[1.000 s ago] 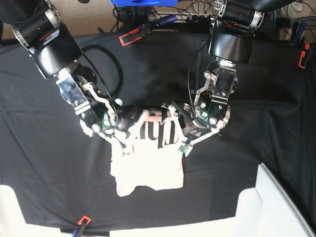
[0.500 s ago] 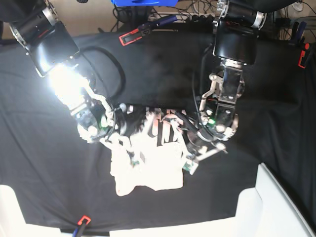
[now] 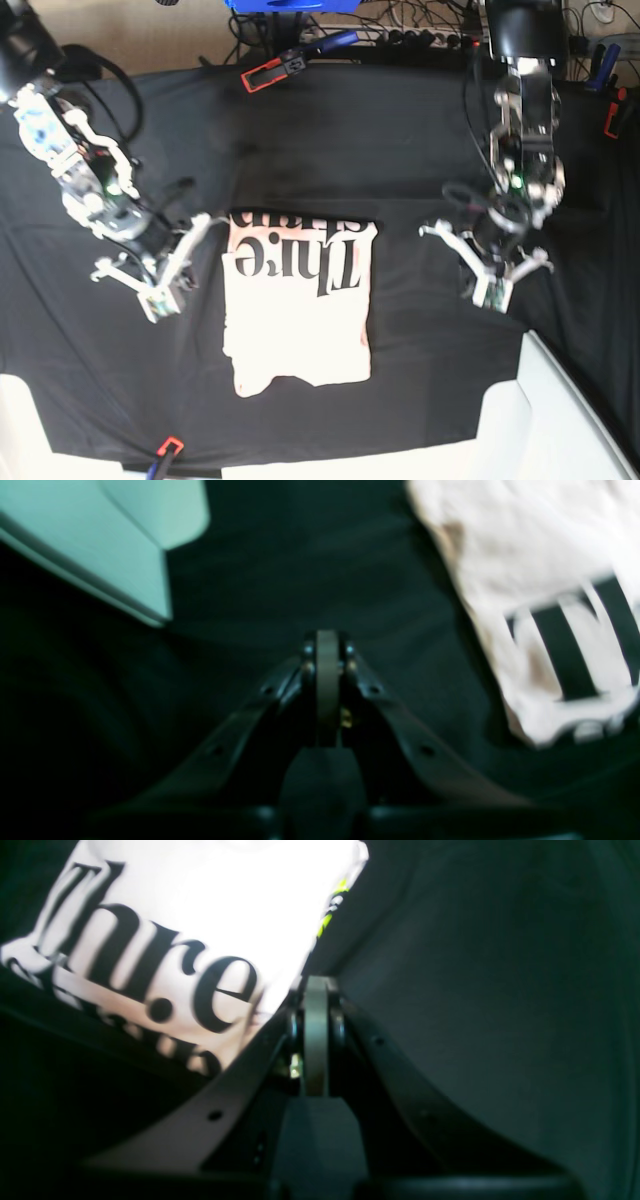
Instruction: Fold the T-shirt properly
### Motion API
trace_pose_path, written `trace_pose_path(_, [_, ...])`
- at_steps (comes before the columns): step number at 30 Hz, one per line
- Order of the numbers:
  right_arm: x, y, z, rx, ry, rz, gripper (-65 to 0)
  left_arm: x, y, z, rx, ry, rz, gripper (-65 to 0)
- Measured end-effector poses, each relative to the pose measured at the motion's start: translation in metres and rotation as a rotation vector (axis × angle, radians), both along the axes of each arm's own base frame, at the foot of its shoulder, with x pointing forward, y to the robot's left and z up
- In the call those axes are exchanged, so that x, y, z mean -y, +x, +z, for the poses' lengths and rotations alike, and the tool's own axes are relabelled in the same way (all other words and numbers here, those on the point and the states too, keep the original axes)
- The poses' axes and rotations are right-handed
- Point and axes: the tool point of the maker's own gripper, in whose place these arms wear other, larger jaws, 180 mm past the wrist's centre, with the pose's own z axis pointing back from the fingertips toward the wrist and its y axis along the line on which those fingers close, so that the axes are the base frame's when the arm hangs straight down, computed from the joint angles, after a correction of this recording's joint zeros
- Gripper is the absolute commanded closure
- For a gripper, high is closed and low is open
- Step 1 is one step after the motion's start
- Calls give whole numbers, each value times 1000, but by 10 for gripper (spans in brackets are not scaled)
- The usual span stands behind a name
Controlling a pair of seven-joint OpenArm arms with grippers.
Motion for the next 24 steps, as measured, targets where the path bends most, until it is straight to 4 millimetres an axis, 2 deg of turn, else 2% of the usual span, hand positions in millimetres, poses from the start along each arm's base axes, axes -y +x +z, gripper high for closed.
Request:
trace_pose_path(4, [29, -17, -1, 81, -31, 11, 0, -1, -7, 15, 154, -13, -57, 0])
trace_pose_path(6, [33, -33, 2, 125, -18, 42, 0, -3, -16, 16, 187, -17, -67, 0])
trace_pose_path(10, [15, -69, 19, 286, -24, 185, 0, 2, -35, 1, 149, -34, -77, 0])
trace_pose_path(12, [11, -92, 12, 316, -84, 261, 0, 2, -42, -2, 146, -40, -75, 0])
trace_pose_path(15, [5, -135, -8, 282, -146, 360, 0, -2, -65, -9, 144, -42, -83, 0])
trace_pose_path(17, [-1, -153, -14, 259, -143, 369, 0, -10, -80, -11, 151, -43, -66, 0])
trace_pose_path(20, [2, -161, -10, 290, -135, 327, 0, -24, -97, -13, 159, -33, -40, 0])
trace_pose_path(24, [27, -165, 1, 393, -130, 194, 0, -35, -126, -15, 161, -32, -24, 0])
